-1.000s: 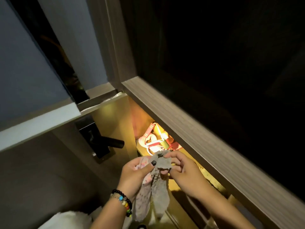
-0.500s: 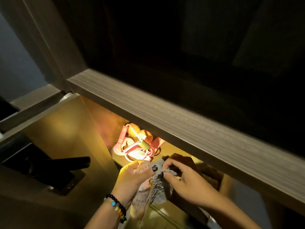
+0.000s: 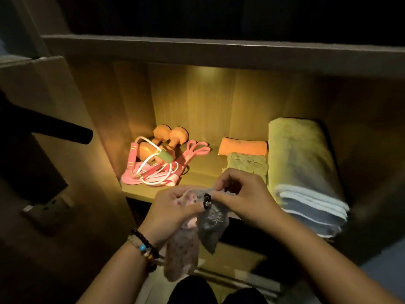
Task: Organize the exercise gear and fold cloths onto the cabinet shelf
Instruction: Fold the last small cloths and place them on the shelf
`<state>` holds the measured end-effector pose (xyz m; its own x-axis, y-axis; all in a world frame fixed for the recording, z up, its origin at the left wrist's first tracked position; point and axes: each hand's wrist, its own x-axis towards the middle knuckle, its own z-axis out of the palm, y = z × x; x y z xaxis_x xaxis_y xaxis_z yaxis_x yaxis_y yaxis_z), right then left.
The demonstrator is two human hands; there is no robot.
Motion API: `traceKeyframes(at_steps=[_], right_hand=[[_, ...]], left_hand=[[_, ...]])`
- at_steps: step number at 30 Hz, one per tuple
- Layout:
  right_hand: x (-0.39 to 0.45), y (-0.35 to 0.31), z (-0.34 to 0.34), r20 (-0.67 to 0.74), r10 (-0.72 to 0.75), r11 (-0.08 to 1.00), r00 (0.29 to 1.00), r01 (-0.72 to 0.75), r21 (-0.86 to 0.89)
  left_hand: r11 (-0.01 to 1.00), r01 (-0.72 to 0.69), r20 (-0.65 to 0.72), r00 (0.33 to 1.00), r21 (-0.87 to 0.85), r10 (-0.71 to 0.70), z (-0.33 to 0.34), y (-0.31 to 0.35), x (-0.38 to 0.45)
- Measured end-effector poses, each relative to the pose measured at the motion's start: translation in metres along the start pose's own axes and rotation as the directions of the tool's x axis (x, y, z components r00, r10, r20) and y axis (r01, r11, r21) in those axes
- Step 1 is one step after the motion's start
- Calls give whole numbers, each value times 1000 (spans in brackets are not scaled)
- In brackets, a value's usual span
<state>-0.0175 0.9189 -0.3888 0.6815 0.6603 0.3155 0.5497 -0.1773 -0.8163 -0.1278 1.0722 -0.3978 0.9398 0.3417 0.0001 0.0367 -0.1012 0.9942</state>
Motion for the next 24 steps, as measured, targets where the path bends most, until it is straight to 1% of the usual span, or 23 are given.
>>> traceKeyframes(at_steps=[2,5,6,8,10,11,12,15,16,18,19,21,22,24], right_hand=[[-21,-8,-3,1,21,1000,1000,-21,-5],[-46,-16,-13,96,60,998,994,-56,-39],[-55,-20,-17,129,63,994,990,-50,-99],[-68,-30,-28,185,12,949,983,47,-312],[-75,-43,-41,222,-80,829,972,189,-527],[-77,-49,-48,221,-125,777,967,235,-585],[-79,-55,-55,214,-161,748,964,260,-611],[-84,-69,-68,209,-203,703,957,291,-649],[-85,-72,-70,205,-186,705,961,275,-653],[-86,-79,-76,191,-96,721,977,200,-663],[-86,-82,-79,180,-37,748,983,146,-647],[-86,-85,-84,143,59,837,988,29,-546],[-84,-85,-86,118,77,868,990,-9,-496],[-79,-82,-87,47,60,903,997,-34,-429]], left_hand=[[997,-62,-37,997,49,64,2,1,-12],[984,-130,-61,989,120,138,-1,10,-21],[980,-135,-60,988,144,144,-2,14,-25],[972,-152,-54,985,178,164,-5,24,-32],[955,-205,-65,973,215,224,-8,35,-38],[945,-230,-75,965,232,253,-9,40,-40],[936,-247,-82,958,251,275,-11,45,-43],[912,-283,-62,947,297,314,-14,58,-50],[913,-285,-57,948,291,314,-14,61,-52],[929,-278,-57,952,245,300,-15,66,-57],[938,-273,-48,956,216,289,-16,68,-59],[948,-260,-32,962,182,270,-18,69,-60],[951,-254,-35,964,178,264,-19,68,-58],[949,-247,-54,964,197,262,-20,65,-51]])
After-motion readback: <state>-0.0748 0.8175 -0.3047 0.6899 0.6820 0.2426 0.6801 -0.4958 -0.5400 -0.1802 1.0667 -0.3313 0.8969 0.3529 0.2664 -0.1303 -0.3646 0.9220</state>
